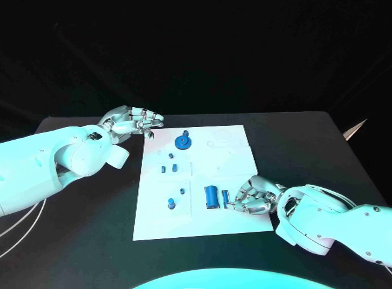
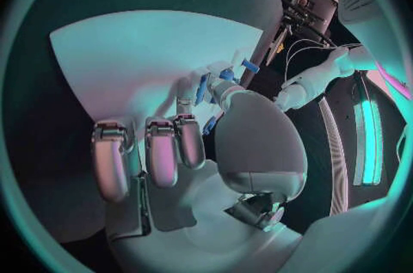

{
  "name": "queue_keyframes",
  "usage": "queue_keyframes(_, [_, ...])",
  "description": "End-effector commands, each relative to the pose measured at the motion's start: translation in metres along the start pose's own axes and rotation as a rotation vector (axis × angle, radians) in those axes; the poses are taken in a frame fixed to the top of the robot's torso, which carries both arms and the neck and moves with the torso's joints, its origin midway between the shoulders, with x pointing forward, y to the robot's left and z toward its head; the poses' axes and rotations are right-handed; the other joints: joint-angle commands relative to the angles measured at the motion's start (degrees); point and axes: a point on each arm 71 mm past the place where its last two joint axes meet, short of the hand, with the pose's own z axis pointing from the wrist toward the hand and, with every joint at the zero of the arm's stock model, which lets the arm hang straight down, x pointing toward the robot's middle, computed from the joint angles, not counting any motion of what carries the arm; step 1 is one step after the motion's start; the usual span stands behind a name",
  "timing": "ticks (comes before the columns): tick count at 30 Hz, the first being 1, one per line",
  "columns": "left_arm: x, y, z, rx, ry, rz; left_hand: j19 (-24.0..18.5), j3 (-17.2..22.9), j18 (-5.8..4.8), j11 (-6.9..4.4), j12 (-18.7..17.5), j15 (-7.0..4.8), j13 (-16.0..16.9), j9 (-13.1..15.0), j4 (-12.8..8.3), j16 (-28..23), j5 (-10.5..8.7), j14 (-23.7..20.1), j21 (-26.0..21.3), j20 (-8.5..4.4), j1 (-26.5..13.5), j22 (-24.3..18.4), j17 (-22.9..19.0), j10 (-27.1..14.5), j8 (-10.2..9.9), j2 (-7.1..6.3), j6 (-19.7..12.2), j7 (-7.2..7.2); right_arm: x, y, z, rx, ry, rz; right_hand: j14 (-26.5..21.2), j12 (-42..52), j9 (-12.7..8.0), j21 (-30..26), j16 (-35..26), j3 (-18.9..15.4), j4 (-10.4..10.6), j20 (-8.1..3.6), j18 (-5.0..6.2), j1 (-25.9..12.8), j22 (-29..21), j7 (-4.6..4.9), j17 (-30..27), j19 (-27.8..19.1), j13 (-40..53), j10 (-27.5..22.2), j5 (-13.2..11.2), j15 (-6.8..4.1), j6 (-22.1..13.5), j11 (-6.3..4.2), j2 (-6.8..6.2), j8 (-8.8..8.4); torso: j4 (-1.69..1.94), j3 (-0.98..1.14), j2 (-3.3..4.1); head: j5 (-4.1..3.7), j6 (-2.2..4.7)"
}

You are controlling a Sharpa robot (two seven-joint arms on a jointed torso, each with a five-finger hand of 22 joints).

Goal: Assemble the parts on the task board

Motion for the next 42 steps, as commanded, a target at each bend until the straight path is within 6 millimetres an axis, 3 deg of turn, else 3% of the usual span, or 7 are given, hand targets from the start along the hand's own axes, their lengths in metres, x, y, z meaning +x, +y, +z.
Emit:
queue_keyframes(1, [0.002,-0.001,0.0,0.006,0.016,-0.008,0.32,-0.08,0.82,0.03,0.19,0.34,-0.09,0.08,0.28,0.05,0.12,-0.06,-0.31,-0.06,-0.41,-0.05,-0.08,-0.47,0.14,0.09,-0.43,-0.08,0.0,0.0,-0.002,-0.011,-0.009,-0.003,5.34,0.23,0.14,0.26,-0.01,0.2,0.05,-0.29,-0.39,-0.04,15.09,0.15,11.91,5.99,11.31,3.23,-0.07,-0.46,0.13,-0.47,0.28,0.18,0.01,-0.01,-0.02,0.04,0.11])
queue_keyframes(12, [0.0,-0.002,0.0,0.018,-0.006,-0.023,0.37,-0.09,0.82,0.04,0.26,0.34,-0.12,0.09,0.37,0.07,0.1,-0.06,-0.41,-0.06,-0.48,-0.13,-0.08,-0.51,0.2,0.04,-0.5,-0.07,-0.035,0.012,-0.009,-0.139,-0.088,0.136,5.15,-0.83,-0.44,0.26,-0.39,-0.52,-0.1,-0.01,-0.39,0.67,15.09,1.06,11.04,5.99,10.84,2.71,-0.05,0.04,-2.23,0.23,-0.44,-1.38,-0.29,-0.15,-0.37,-0.05,1.73])
queue_keyframes(19, [-0.001,-0.002,0.003,0.049,-0.042,-0.053,0.2,-0.3,0.78,0.06,0.41,0.42,-0.14,0.1,0.77,-0.28,0.1,-0.59,-0.84,0.02,-0.89,-0.38,-0.22,-0.56,0.3,-0.19,-0.68,-0.09,-0.078,0.008,0.012,-0.238,-0.225,0.301,4.42,-6.77,-2.01,-4.49,-1.8,1.56,-2.83,1.4,0.57,5.52,13.73,3.32,8.12,4.63,8.0,-0.41,0.06,1.69,-6.57,2.19,0.35,-5.27,-0.77,-0.75,-1.62,0.16,4.03])
queue_keyframes(29, [-0.008,0.005,0.008,0.145,-0.194,-0.131,-7.69,-1.04,0.14,1.7,-1.11,3.03,-2.01,-0.14,3.45,-15.82,0.11,-13.58,-13.96,2.64,-1.34,-7.69,-7.58,-3.26,0.69,-1.23,-3.2,0.98,-0.138,-0.005,0.063,-0.34,-0.409,0.496,-10.4,-48.15,-3.23,-66.23,-30.28,6.44,-5.16,4.01,9.98,9.33,-11.42,6.24,-27.74,-14.77,-19.18,-23.44,-0.08,4.05,-10.92,4.82,0.44,-9.21,-1.03,-0.89,-2.77,0.59,8.82])
queue_keyframes(40, [-0.016,0.021,0.018,0.198,-0.315,-0.193,-10.02,-3.54,0.6,2.88,-12.42,5.93,-7.56,-2.05,6.04,-41.69,0.05,-15.67,-36.03,7.01,0.25,-23.02,-15.49,1.1,0.38,-1.67,-4.41,-0.13,-0.165,-0.006,0.097,-0.395,-0.444,0.611,-24.61,-72.59,-8.83,-86.12,-68.15,11.88,-6.6,9.94,10.15,10.68,-41.0,8.59,-48.93,-24.88,-54.79,-24.86,-0.28,9.59,-11.1,8.96,-0.35,-13.0,-0.78,-0.59,-3.49,0.93,11.32])
queue_keyframes(41, [-0.012,0.023,0.018,0.138,-0.252,-0.158,-49.03,-34.63,-9.75,-7.78,-28.79,-3.28,-11.24,-18.37,-4.03,-66.46,-2.85,-60.4,-54.69,-9.32,-24.14,-43.16,-28.95,-51.4,-20.11,10.12,-47.6,-11.65,-0.164,-0.009,0.096,-0.317,-0.474,0.532,-42.62,-82.42,-36.11,-89.74,-88.76,-20.97,-14.07,-1.64,-0.39,-11.01,-74.91,-2.89,-74.91,-42.74,-74.94,-42.95,-13.62,4.32,-59.14,0.71,11.09,-23.5,-0.94,-0.72,-3.29,0.86,10.92])
queue_keyframes(42, [-0.012,0.023,0.018,0.138,-0.252,-0.158,-49.03,-34.63,-9.75,-7.78,-28.79,-3.28,-11.24,-18.37,-4.03,-66.46,-2.85,-60.4,-54.69,-9.32,-24.08,-43.16,-28.95,-51.4,-20.11,10.12,-47.6,-11.65,-0.164,-0.009,0.096,-0.317,-0.475,0.534,-42.85,-82.42,-36.11,-89.74,-88.76,-20.97,-14.07,-1.64,-0.39,-11.04,-74.91,-2.89,-74.91,-43.06,-74.94,-42.95,-13.62,4.32,-59.14,0.71,11.09,-23.5,-0.93,-0.71,-3.32,0.86,10.92])
